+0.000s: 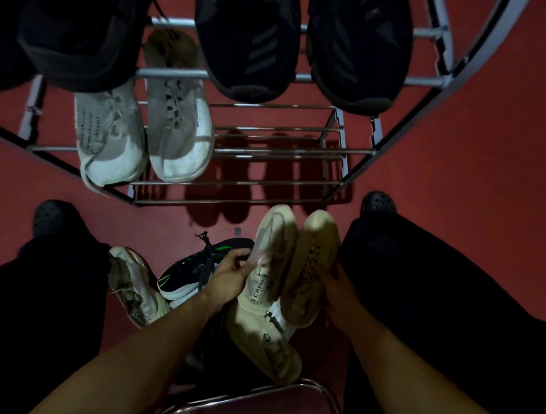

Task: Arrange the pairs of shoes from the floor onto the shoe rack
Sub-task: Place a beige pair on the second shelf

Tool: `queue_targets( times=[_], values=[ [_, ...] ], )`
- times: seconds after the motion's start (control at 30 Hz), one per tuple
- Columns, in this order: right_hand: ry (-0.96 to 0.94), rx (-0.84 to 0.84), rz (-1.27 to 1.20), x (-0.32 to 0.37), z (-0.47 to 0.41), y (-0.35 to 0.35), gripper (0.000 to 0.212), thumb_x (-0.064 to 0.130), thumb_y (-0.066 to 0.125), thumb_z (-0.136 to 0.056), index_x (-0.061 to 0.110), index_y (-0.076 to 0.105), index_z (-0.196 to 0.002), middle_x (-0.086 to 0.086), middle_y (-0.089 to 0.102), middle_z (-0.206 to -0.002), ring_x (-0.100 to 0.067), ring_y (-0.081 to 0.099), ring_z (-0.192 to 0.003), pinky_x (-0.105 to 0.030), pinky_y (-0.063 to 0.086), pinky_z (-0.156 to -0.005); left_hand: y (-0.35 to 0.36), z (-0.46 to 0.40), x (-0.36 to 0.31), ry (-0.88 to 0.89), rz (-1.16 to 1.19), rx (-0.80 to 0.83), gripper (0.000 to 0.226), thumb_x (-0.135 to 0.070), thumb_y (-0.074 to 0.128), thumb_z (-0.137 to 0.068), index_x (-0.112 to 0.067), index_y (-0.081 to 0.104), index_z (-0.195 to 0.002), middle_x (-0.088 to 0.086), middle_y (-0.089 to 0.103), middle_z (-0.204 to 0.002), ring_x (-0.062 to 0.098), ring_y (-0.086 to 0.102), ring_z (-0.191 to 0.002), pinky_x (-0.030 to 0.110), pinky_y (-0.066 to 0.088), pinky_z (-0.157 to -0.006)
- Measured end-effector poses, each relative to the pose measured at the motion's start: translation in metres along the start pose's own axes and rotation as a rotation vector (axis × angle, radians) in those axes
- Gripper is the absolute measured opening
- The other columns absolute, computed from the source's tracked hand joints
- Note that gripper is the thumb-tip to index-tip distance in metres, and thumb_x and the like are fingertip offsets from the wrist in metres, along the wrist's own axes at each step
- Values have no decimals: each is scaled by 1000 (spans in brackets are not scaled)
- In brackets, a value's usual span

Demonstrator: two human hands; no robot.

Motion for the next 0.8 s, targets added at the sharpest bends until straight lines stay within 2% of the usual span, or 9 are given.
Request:
queue_targets(
  times=[0.07, 0.13, 0.23, 0.3, 0.4, 0.47, 0.53, 0.67, 0.8],
  values=[
    [1, 32, 27, 7, 9, 15, 33, 20, 63, -97, 32, 60, -127, -5, 68, -126, -28, 66, -113, -48, 55, -93, -17, 11, -7, 27, 32, 45, 28, -20, 63, -100, -13, 64, -128, 5, 78, -108, 25, 74, -101, 40, 58, -95],
    [11, 89, 84, 16, 19, 31, 26, 21, 65, -96, 38, 62, -116, -2, 70, -120, -25, 68, -108, -42, 55, -83, -31, 27, -18, 80, 63, 94, 28, -14, 59, -102, -10, 66, -129, 7, 77, -114, 24, 73, -106, 37, 58, -95],
    [11, 127, 178, 34, 38, 49, 22, 30, 71, -91, 28, 64, -112, -6, 73, -115, -22, 70, -100, -34, 53, -71, -52, 54, -29, 92, 102, 107, 28, -12, 56, -103, -10, 66, -130, 8, 76, -119, 26, 72, -111, 40, 55, -100],
    [-51, 186, 221, 51, 54, 63, 21, 29, 71, -92, 27, 65, -112, -5, 75, -109, -22, 73, -97, -30, 55, -68, -64, 67, -31, 77, 143, 99, 29, -12, 57, -103, -8, 65, -130, 10, 75, -120, 28, 71, -113, 42, 53, -103],
    [-122, 239, 240, 71, 73, 72, 26, 16, 66, -95, 24, 61, -119, -5, 74, -109, -22, 72, -97, -28, 59, -72, -74, 88, -35, 73, 210, 106, 32, -10, 59, -101, -5, 62, -132, 14, 72, -125, 31, 69, -116, 44, 52, -106],
    [-138, 254, 230, 77, 83, 75, 37, 11, 65, -95, 13, 55, -131, -12, 73, -116, -29, 72, -102, -35, 61, -80, -77, 102, -41, 94, 235, 114, 33, -7, 59, -100, -5, 61, -133, 16, 71, -126, 32, 69, -117, 43, 53, -105],
    [-128, 252, 220, 80, 93, 77, 42, 10, 66, -95, 6, 52, -135, -17, 71, -119, -33, 70, -107, -39, 60, -86, -80, 115, -45, 104, 256, 110, 33, -4, 59, -99, -5, 61, -132, 15, 72, -125, 32, 68, -117, 39, 55, -102],
    [-113, 233, 193, 83, 112, 82, 36, 13, 68, -93, 6, 57, -128, -9, 75, -109, -23, 74, -97, -32, 61, -76, -82, 139, -51, 116, 258, 109, 28, -5, 60, -99, -7, 65, -127, 11, 74, -121, 28, 71, -113, 38, 55, -99],
    [-139, 173, 238, 81, 119, 76, 35, 17, 68, -94, 3, 58, -125, -11, 74, -108, -22, 73, -91, -32, 58, -73, -91, 141, -48, 131, 99, 46, 23, -14, 58, -103, -8, 67, -123, 10, 77, -113, 25, 75, -100, 38, 58, -88]
  ],
)
Point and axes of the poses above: each hand's wrist, its own z-axis away from the middle knuckle, its own y-axis out of the palm, x = y × z, the point moved 10 cm from there along -z, towards the middle knuckle
